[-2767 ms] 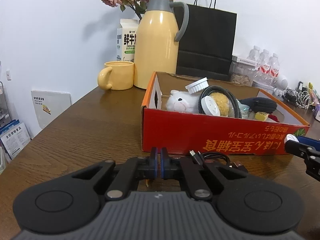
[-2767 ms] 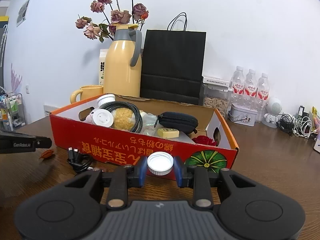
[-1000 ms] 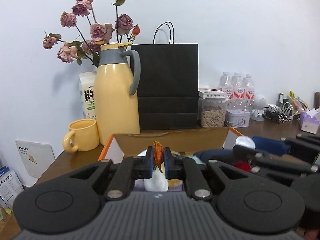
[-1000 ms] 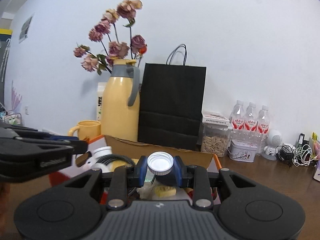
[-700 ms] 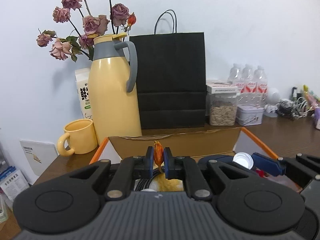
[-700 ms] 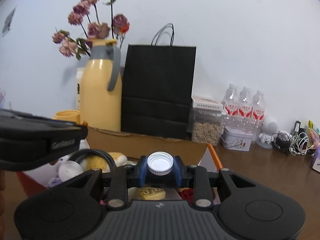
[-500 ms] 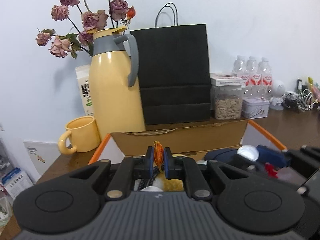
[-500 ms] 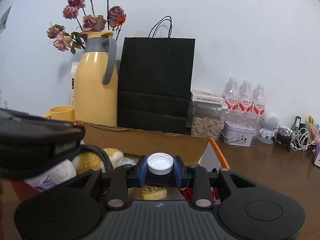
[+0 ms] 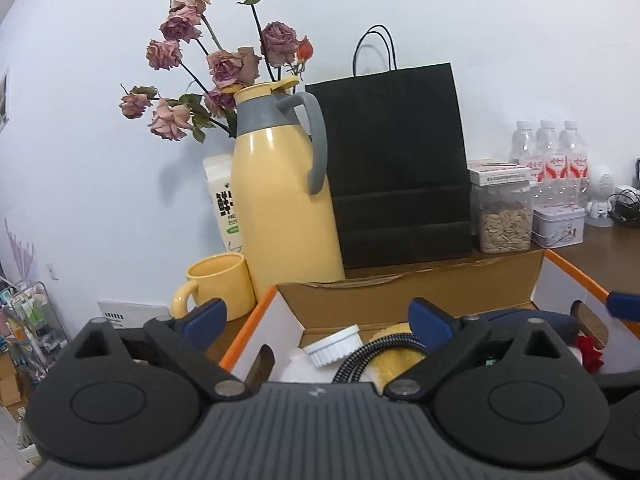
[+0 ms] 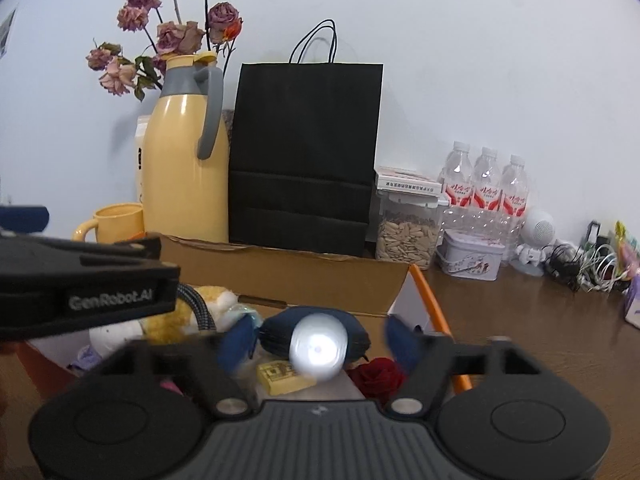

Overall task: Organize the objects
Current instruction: 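Open both grippers over the box and withdraw them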

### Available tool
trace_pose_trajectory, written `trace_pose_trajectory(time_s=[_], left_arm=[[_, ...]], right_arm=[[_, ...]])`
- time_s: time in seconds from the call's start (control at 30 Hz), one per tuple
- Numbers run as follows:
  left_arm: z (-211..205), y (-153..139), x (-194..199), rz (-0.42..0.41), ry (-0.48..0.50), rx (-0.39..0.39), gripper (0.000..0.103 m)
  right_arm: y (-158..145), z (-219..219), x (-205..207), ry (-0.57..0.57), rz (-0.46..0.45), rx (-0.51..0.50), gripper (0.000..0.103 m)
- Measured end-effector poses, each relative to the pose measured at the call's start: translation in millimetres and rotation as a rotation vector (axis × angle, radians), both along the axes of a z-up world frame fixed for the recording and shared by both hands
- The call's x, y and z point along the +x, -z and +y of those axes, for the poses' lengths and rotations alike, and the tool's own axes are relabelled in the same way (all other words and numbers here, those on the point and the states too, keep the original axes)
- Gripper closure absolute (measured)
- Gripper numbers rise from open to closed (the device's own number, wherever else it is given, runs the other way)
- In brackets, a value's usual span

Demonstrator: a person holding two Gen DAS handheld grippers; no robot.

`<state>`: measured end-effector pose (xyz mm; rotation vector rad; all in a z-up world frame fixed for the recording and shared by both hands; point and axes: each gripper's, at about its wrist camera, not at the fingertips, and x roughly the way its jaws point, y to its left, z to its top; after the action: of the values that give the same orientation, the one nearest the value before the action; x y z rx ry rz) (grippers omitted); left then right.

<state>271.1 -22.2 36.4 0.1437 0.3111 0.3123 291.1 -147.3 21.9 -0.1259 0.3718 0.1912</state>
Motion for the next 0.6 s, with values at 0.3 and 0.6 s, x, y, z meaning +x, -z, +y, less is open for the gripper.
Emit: trace_pose_trajectory(time_s=[0.3, 0.6], left_arm=[[-1.4, 0.0, -0.6, -0.004, -0.007, 0.004, 0.000], [-0.7, 0.1, -8.1, 0.000, 0.014, -0.014, 0.000]], right_arm=[[-2.9, -2.0, -4.7, 0.010, 0.002, 0.002, 0.010], [-10.8, -4.2, -19.3, -0.007, 0.014, 0.025, 0.007]])
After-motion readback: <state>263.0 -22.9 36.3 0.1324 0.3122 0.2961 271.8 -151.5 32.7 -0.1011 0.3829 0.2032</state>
